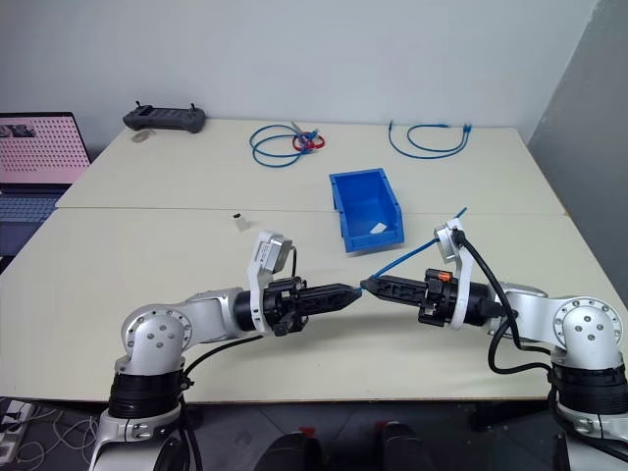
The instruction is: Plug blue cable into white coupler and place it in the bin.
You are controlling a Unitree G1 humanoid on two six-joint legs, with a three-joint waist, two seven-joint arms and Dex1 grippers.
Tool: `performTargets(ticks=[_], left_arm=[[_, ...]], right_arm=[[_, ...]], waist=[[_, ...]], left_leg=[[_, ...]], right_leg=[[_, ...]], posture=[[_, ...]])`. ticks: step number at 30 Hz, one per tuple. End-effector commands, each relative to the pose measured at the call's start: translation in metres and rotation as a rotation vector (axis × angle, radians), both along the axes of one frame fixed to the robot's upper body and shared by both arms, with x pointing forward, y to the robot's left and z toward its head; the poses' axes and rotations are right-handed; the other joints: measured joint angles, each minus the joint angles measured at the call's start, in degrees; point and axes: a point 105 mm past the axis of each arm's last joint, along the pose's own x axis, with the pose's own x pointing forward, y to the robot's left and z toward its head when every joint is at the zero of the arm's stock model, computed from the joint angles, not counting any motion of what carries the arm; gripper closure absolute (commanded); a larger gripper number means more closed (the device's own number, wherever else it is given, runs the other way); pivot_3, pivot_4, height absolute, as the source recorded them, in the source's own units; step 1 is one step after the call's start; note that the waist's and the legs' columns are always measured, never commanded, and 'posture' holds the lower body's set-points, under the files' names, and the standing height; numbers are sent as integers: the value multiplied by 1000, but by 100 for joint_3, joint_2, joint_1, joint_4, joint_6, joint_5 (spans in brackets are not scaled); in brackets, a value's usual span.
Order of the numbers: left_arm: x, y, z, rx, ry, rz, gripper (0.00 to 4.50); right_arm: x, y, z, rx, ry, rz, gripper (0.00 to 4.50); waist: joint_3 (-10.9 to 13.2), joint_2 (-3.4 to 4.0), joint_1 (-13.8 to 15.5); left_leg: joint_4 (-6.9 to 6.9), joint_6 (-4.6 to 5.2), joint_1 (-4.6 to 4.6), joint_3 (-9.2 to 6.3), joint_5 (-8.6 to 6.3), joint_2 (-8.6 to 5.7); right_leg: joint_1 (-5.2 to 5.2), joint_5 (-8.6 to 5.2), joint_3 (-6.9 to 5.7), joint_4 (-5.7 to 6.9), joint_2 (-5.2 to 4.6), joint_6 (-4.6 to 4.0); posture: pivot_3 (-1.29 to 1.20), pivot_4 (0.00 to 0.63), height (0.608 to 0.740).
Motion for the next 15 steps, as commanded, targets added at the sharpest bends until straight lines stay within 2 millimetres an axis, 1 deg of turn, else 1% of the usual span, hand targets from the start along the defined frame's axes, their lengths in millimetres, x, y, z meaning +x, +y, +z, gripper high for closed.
performTargets(ticks=[1, 3, 5, 6, 7, 10, 11, 13, 15], left_arm=[[1, -4, 6, 9, -64, 10, 4243], [-3, -3, 4, 23, -69, -13, 3545], [-8, -2, 0, 66, -108, -36, 3337], [-11, 0, -3, 91, -132, -44, 3043], [-13, 2, -5, 117, -156, -47, 2899], [-14, 10, -12, 185, -217, -26, 2233], [-12, 15, -16, 219, -242, 0, 2086], [-6, 25, -24, 299, -298, 83, 1601], [9, 38, -30, 383, -348, 231, 1191]], right_arm=[[-7, 4, 8, 26, -22, 41, 4338], [-6, 4, 7, 14, -25, 35, 4338], [-4, 4, 5, -5, -32, 29, 4338], [-3, 4, 4, -11, -35, 23, 4338], [-1, 3, 4, -16, -39, 15, 4338], [4, -1, 3, -31, -51, -9, 4338], [7, -3, 3, -38, -54, -22, 4338], [12, -7, 0, -60, -62, -52, 4338], [17, -10, -1, -66, -69, -70, 4338]], waist=[[0, 0, 0], [0, 0, 0], [0, 0, -5], [0, 0, -8], [1, 1, -7], [1, 2, 0], [1, 2, 1], [1, 2, 2], [2, 2, 4]], left_leg=[[0, 0, 0, 0, 0, 0], [-1, 0, 0, 0, 0, 0], [-2, 0, 0, 1, 0, 0], [-3, 0, 0, 1, 0, 3], [-4, 0, 1, 2, 0, 4], [-7, 0, 0, 5, 0, 4], [-7, 0, 0, 4, 0, 4], [-7, 0, 0, 4, 0, 4], [-9, 0, 0, 5, 0, 5]], right_leg=[[0, 0, 0, 0, 0, 0], [0, 0, 0, -1, 0, 0], [0, 0, 1, -1, 0, 0], [-1, 0, 2, -1, 3, 0], [-2, 0, 4, -1, 5, 0], [-5, 0, 7, -2, 5, 0], [-5, 0, 6, -3, 4, 0], [-5, 0, 6, -6, 4, 0], [-6, -1, 7, -9, 3, -1]], posture=[[0, 150, 740], [0, 150, 740], [0, 150, 740], [0, 150, 740], [0, 150, 740], [0, 150, 740], [0, 150, 740], [0, 150, 740], [0, 150, 740]])
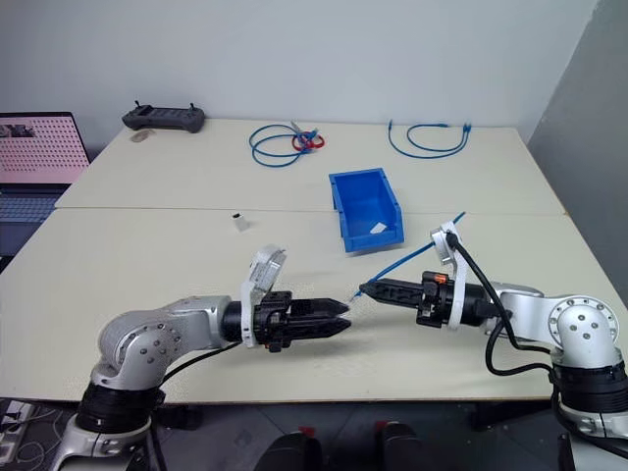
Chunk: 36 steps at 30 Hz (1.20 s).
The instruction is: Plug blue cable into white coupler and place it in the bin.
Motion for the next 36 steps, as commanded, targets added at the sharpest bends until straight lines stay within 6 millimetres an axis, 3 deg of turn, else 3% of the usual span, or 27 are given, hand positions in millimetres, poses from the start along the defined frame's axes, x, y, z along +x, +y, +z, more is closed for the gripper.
performTargets(ticks=[1, 5, 10, 13, 16, 26, 36], left_arm=[[29, 21, -4, 144, -209, 278, 917], [66, 64, -27, 340, -306, 750, 15], [92, 111, -43, 517, -387, 1235, 15], [109, 122, -46, 509, -372, 1436, 15], [128, 120, -47, 437, -316, 1562, 15], [183, 118, -42, 298, -261, 1615, 15], [206, 116, -31, 276, -234, 1565, 15]], right_arm=[[11, -8, 9, 1, -60, -42, 4338], [19, -11, 10, 0, -80, -66, 4338], [23, -8, 10, -16, -98, -61, 4338], [23, -5, 11, -23, -108, -54, 4338], [22, -4, 10, -40, -116, -48, 4338], [22, -11, 14, -81, -143, -65, 4338], [22, -16, 12, -99, -150, -88, 4338]], waist=[[0, 0, 13], [1, -1, 16], [3, -5, 29], [3, -6, 52], [3, -8, 89], [6, -17, 136], [10, -24, 149]], left_leg=[[0, 0, 0, 0, 0, 0], [0, 0, -3, 0, 0, 0], [-2, 1, -4, -1, 0, -3], [-1, 1, -9, -3, 0, -2], [2, 1, -12, -3, 0, -4], [0, 1, -17, 2, -1, -10], [0, 1, -21, 1, -1, -15]], right_leg=[[0, 0, -1, 0, -1, 0], [0, 1, 1, -6, -25, 1], [0, 1, -1, -8, -35, 1], [0, 4, -5, -11, -37, 4], [1, 7, -7, -13, -38, 8], [0, 23, -9, -24, -33, -10], [-1, 25, -15, -24, -22, -3]], posture=[[0, 150, 740], [0, 150, 740], [0, 150, 740], [0, 150, 740], [0, 150, 740], [0, 150, 740], [0, 150, 740]])
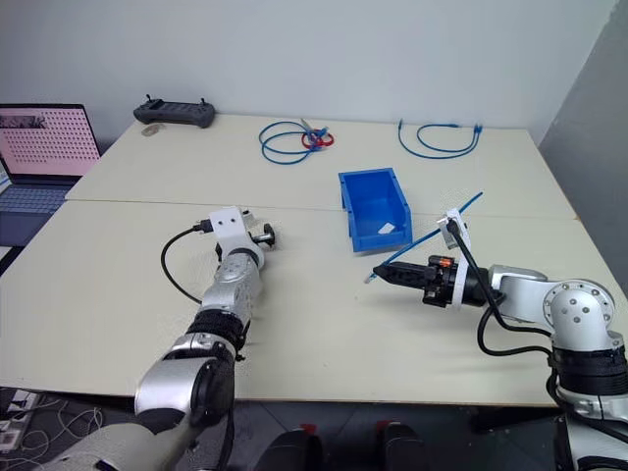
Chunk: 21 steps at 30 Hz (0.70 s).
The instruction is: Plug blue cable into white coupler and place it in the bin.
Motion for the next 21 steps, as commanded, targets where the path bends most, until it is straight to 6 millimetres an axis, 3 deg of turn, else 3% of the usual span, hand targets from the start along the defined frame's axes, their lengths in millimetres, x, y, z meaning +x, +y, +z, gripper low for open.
performTargets(ticks=[1, 8, 21], left_arm=[[8, 0, 17, 7, -42, -10, 15], [13, 9, 30, 21, -53, 25, 15], [19, 6, 44, 19, -75, -1, 2657]], right_arm=[[-3, -4, 11, -6, -55, -5, 4338], [-3, -5, 11, -4, -56, -15, 4338], [-3, -7, 11, -4, -52, -31, 4338]], waist=[[1, -2, 0], [2, -3, -4], [2, -3, 0]], left_leg=[[0, 0, 0, 0, 0, 0], [1, 0, -15, 2, 0, 2], [3, -1, -25, -2, 0, 1]], right_leg=[[-1, 1, 1, 0, 0, 0], [-20, 4, 3, 6, -5, 0], [-26, 7, -1, 6, -13, -1]], posture=[[0, 150, 740], [0, 150, 740], [0, 150, 740]])
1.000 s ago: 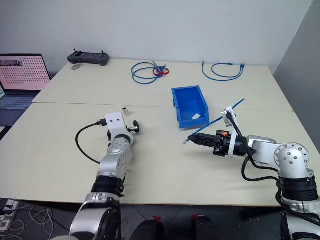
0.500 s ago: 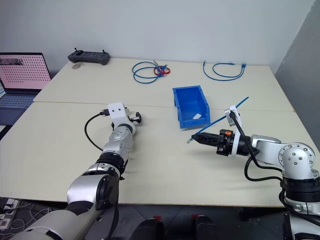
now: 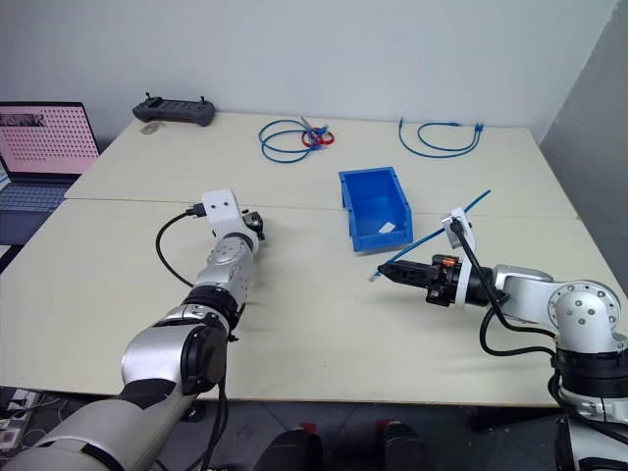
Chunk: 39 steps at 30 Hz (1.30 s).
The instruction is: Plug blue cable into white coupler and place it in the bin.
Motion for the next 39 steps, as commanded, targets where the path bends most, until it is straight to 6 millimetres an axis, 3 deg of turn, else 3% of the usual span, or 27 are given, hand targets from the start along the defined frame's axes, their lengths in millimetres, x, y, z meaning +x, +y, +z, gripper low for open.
performTargets(ticks=[1, 5, 18, 19, 23, 31, 35, 39], left_arm=[[6, -1, 23, 9, -62, -8, 3000], [7, -1, 23, 8, -55, -15, 3611], [5, 6, 16, 26, -14, 7, 3647], [5, 6, 16, 30, -12, 2, 2933], [5, 5, 14, 27, -4, -9, 2127], [4, 3, 11, 23, 4, -22, 2127], [4, 4, 12, 22, 3, -21, 2732], [5, 5, 13, 23, 1, -20, 3687]], right_arm=[[-4, -2, 13, 15, -54, 1, 4338], [-3, -2, 15, 19, -60, -4, 4338], [1, 1, 15, 25, -61, -9, 4338], [1, 1, 15, 25, -61, -9, 4338], [1, 1, 14, 24, -60, -10, 4338], [-1, 0, 12, 21, -58, -14, 4338], [-1, 0, 11, 22, -56, -16, 4338], [0, 0, 12, 23, -56, -17, 4338]], waist=[[0, 0, 0], [0, 0, -3], [0, 0, -7], [0, 0, -8], [0, 0, -3], [0, 0, -3], [0, 0, -2], [0, 0, -3]], left_leg=[[0, 0, 0, 0, 0, 0], [0, 0, 0, 1, 0, 0], [1, 0, 1, 1, 0, 1], [1, 0, 2, 1, 0, 1], [2, 0, 1, 1, 0, 0], [2, 0, 0, 0, 0, 0], [2, 0, 0, 0, 0, -1], [2, 0, 1, 1, 0, 0]], right_leg=[[0, 0, 1, 0, 0, 0], [-1, 0, 1, 1, 0, 0], [-1, 1, 2, 4, 0, 0], [-1, 1, 2, 4, 0, 0], [-1, 1, 0, 5, 0, 0], [-2, 1, 1, 5, -3, -1], [-1, 1, 1, 5, -3, -1], [-2, 1, 1, 6, -4, -1]], posture=[[0, 150, 740], [0, 150, 740], [0, 150, 740], [0, 150, 740], [0, 150, 740], [0, 150, 740], [0, 150, 740], [0, 150, 740]])
